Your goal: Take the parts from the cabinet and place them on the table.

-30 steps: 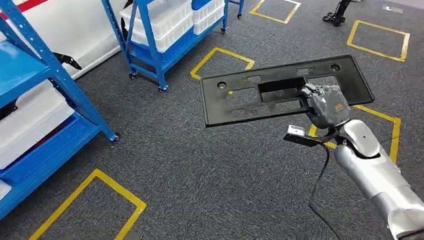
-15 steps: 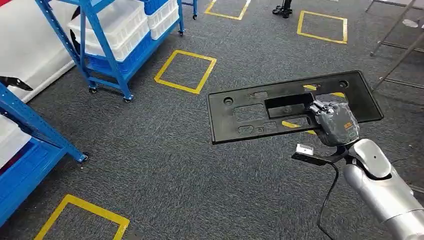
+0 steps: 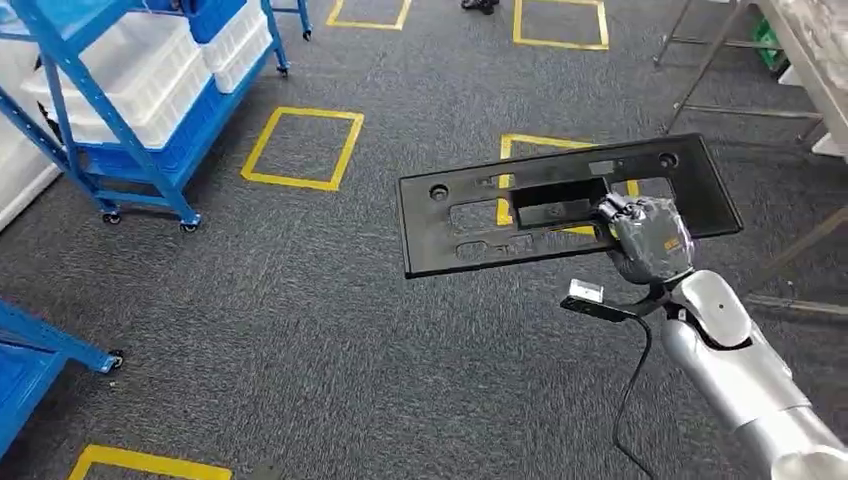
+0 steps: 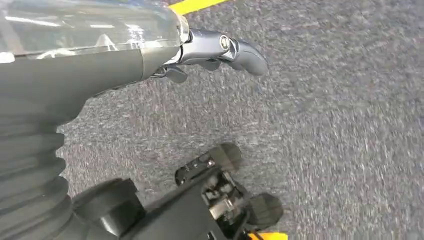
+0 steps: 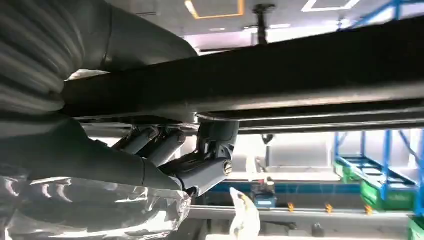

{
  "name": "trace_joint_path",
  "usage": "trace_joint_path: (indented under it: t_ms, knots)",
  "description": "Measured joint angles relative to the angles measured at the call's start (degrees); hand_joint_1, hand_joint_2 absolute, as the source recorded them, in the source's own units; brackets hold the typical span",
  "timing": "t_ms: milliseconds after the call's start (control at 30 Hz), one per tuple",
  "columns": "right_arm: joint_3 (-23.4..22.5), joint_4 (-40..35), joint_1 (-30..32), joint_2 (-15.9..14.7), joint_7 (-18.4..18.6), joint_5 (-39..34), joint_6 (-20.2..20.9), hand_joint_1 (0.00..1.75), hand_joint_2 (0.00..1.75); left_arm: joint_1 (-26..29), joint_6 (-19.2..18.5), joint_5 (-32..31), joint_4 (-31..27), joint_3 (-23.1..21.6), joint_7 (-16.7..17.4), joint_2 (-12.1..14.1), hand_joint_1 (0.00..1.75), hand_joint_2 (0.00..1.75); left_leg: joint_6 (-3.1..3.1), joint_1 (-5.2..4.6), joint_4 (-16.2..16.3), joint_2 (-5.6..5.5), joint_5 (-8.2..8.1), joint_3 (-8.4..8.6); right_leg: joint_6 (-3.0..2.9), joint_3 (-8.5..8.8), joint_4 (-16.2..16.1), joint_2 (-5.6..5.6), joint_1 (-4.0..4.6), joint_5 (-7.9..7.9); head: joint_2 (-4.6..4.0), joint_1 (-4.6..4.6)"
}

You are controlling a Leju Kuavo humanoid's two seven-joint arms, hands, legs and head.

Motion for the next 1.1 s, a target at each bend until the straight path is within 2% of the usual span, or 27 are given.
trace_joint_path:
  t_ms: [33,67,133,167,200,233,267,300,333,367,433,467,500,533,567,633,667,700,767,800,833,867,967,1000,1033,1067,1100]
  knots:
    - [0.3,0.7,-0.9,0.9,0.2,0.6,0.1,1.75,1.75,0.1,0.2,0.3,0.0,0.0,-0.2,0.0,0.0,1.75,0.13,0.11,3.5,-2.3,-1.95,-1.56,-0.57,-0.05,0.0,0.59,0.09,0.03,0.0,0.0]
    - [0.8,1.7,-1.7,1.9,0.3,1.1,0.2,1.75,1.75,0.3,0.3,0.5,0.0,0.1,-0.3,0.0,0.0,1.75,0.17,0.11,8.1,-3.34,-4.18,-3.8,-0.8,-0.09,0.0,1.54,0.22,0.05,0.0,0.0]
    - [1.8,3.4,-2.6,3.7,0.7,1.6,0.2,1.75,1.75,0.8,0.5,0.7,0.0,0.4,-0.7,0.0,0.0,1.75,0.35,-0.08,16.9,-4.14,-7.02,-8.45,-1.12,-0.11,0.0,3.56,0.73,0.09,0.0,0.0]
    - [2.2,4.3,-2.7,4.2,0.7,1.6,0.2,1.75,1.75,0.9,0.5,0.7,0.0,0.4,-0.8,0.0,0.0,1.75,0.58,-0.1,17.6,-4.19,-6.46,-9.26,-1.15,-0.06,0.1,4.41,1.02,0.1,0.0,0.0]
    - [2.6,5.0,-2.8,4.6,0.6,1.7,0.2,1.75,1.75,1.0,0.5,0.7,0.0,0.4,-0.9,0.0,0.0,1.75,0.99,-0.18,15.3,-4.26,-4.29,-8.67,-1.19,-0.01,0.1,5.35,1.24,0.12,0.0,0.0]
    - [2.8,5.6,-3.0,4.9,0.6,1.6,0.2,1.75,1.75,1.0,0.6,0.5,0.0,0.4,-0.9,0.0,0.0,1.75,1.44,-0.28,11.1,-4.52,-1.59,-7.03,-1.19,0.04,0.1,6.15,1.39,0.12,0.0,0.0]
    - [3.2,6.3,-3.3,5.3,0.4,1.5,0.2,1.75,1.75,0.9,0.8,0.1,0.0,0.4,-0.8,0.0,0.0,1.75,1.94,-0.48,5.9,-5.52,1.33,-4.82,-1.19,0.12,0.2,6.92,1.47,0.13,0.0,0.0]
    - [3.4,6.8,-3.5,5.7,0.0,1.4,0.2,1.75,1.75,0.9,1.0,-0.4,0.0,0.4,-0.7,0.0,0.0,1.75,2.5,-0.58,1.1,-8.42,3.47,-2.88,-1.17,0.05,0.2,7.58,1.35,0.14,0.0,0.0]
    - [3.8,7.6,-4.0,6.3,-0.3,1.3,0.2,1.75,1.75,1.0,1.2,-1.0,0.0,0.4,-0.4,0.1,0.0,1.75,2.86,-0.27,-0.1,-10.3,2.91,-2.49,-0.92,-0.17,0.3,8.21,1.53,0.26,0.0,0.02]
    - [4.4,8.8,-4.1,6.9,-0.4,1.3,0.0,1.75,1.75,1.0,1.6,-1.6,0.0,0.3,-0.3,0.1,0.0,1.75,2.56,-0.57,-0.5,-9.34,3.15,-2.18,-0.54,-0.44,0.3,9.06,1.0,0.47,0.0,0.0]
    - [5.6,10.9,-3.9,7.9,-0.8,1.7,-1.0,1.75,1.75,1.1,1.7,-2.0,0.0,0.2,0.0,0.0,0.0,1.75,2.88,-0.79,-0.7,-8.2,3.22,-1.93,0.13,-0.61,-0.1,10.41,0.5,0.85,0.0,0.0]
    - [6.1,11.8,-3.5,8.2,-0.9,1.9,-1.8,1.75,1.75,1.0,1.9,-2.1,0.0,0.2,0.0,0.0,0.0,1.75,3.21,-0.73,-1.5,-7.48,3.64,-1.53,0.56,-0.47,-0.5,11.12,0.69,1.11,0.0,0.0]
    - [6.6,12.6,-2.9,8.4,-1.1,2.3,-2.8,1.75,1.75,0.9,2.1,-2.3,0.0,0.2,0.0,-0.1,0.0,1.75,3.43,-0.18,-3.1,-6.7,4.46,-0.82,0.5,-0.22,-0.6,9.89,0.76,0.87,0.0,0.0]
    - [7.2,13.6,-2.7,8.8,-1.1,2.5,-4.1,1.75,1.75,1.0,2.3,-2.6,0.0,0.2,0.0,-0.2,0.0,1.75,3.58,-0.28,-3.9,-6.11,4.77,-0.3,0.82,-1.05,1.1,6.23,1.13,-0.6,0.0,0.04]
    - [7.8,14.4,-2.7,9.3,-1.1,2.7,-4.9,1.75,1.75,1.2,2.3,-2.8,0.0,0.1,0.2,-0.2,0.0,1.75,3.62,-0.34,-4.2,-5.35,4.89,-0.17,1.06,-2.87,4.7,4.12,1.05,-2.76,0.0,0.02]
    - [9.7,16.7,-1.9,11.0,-1.2,2.7,-6.7,1.75,1.75,1.7,2.5,-3.1,0.0,-0.1,0.6,-0.2,0.0,1.75,3.51,-0.35,-4.1,-3.67,4.71,-0.16,1.74,-6.87,12.9,2.51,0.55,-6.18,0.0,0.02]
    - [10.6,18.2,-1.3,11.8,-1.3,2.9,-7.2,1.75,1.75,1.9,2.6,-3.2,0.0,-0.2,0.7,-0.2,0.0,1.75,3.45,-0.31,-4.1,-2.74,4.57,-0.16,2.08,-8.18,15.4,2.18,0.17,-6.55,0.0,0.02]
    - [11.6,19.9,-0.8,12.8,-1.4,3.5,-7.4,1.75,1.75,2.0,2.6,-3.3,0.0,-0.2,0.7,-0.2,0.0,1.75,3.24,-0.25,-4.0,-1.91,4.44,-0.14,2.4,-7.88,14.8,1.89,-0.2,-5.56,0.0,0.02]
    - [13.1,22.2,-0.3,14.5,-1.2,4.6,-7.4,1.75,1.75,1.9,2.7,-3.5,0.0,-0.2,0.7,-0.2,0.0,1.75,2.73,-0.09,-3.6,-0.47,3.96,-0.11,2.83,-3.63,6.9,0.8,-0.7,-1.42,0.0,0.02]
    - [13.7,23.3,-0.3,15.5,-1.0,4.9,-7.4,1.75,1.75,1.9,2.7,-3.5,0.0,-0.2,0.7,-0.2,0.0,1.75,2.37,-0.06,-3.2,0.22,3.59,-0.09,2.97,-0.82,2.0,-0.96,-0.74,0.43,0.0,0.02]
    - [14.2,24.2,-0.7,16.6,-0.7,5.2,-7.4,1.75,1.75,1.8,2.7,-3.5,0.0,-0.2,0.7,-0.2,0.0,1.75,1.86,-0.39,-2.8,0.86,3.06,-0.32,2.69,0.54,-0.5,-3.73,-0.12,-0.23,0.0,0.02]
    - [14.6,25.0,-0.9,17.5,-0.7,5.2,-7.3,1.75,1.75,1.8,2.8,-3.8,0.0,-0.2,0.7,-0.2,0.0,1.75,1.43,-0.59,-2.4,1.44,2.6,-0.34,1.62,0.35,-0.6,-2.43,-0.03,0.12,0.0,0.0]
    - [15.5,27.5,-1.9,19.0,-1.0,5.0,-7.1,1.75,1.75,1.6,3.5,-4.7,0.0,-0.5,0.5,-0.2,0.0,1.75,0.4,-0.41,-2.4,3.29,2.15,0.44,0.42,0.08,-0.3,-0.5,0.47,-0.28,0.0,0.02]
    - [15.8,28.0,-2.4,19.4,-1.2,4.8,-7.1,1.75,1.75,1.6,3.7,-5.0,0.0,-0.8,0.4,-0.2,0.0,1.75,-0.08,-0.03,-2.2,2.96,1.65,0.27,-0.15,0.36,-0.6,0.2,0.06,-0.07,0.0,0.0]
    - [16.0,28.5,-2.7,20.0,-1.2,4.7,-7.2,1.75,1.75,1.5,3.9,-5.1,0.0,-0.9,0.4,-0.2,0.0,1.75,-0.24,0.18,-0.3,-0.14,0.22,-0.14,-0.52,0.47,-0.6,0.76,0.09,-0.1,0.0,0.02]
    - [16.0,29.0,-3.1,20.2,-1.2,4.5,-7.3,1.75,1.75,1.6,4.2,-5.3,0.0,-1.0,0.5,-0.2,0.0,1.75,-0.18,0.37,3.7,-2.26,-2.18,-1.89,-0.92,0.51,-0.6,1.27,0.19,-0.12,0.0,0.0]
    - [16.1,29.4,-3.3,20.7,-1.1,4.4,-7.4,1.75,1.75,1.9,4.3,-5.6,0.0,-1.1,0.8,-0.2,0.0,1.75,-0.19,0.36,8.9,-3.39,-4.57,-4.32,-1.23,0.57,-0.6,1.55,0.34,-0.2,0.0,0.0]
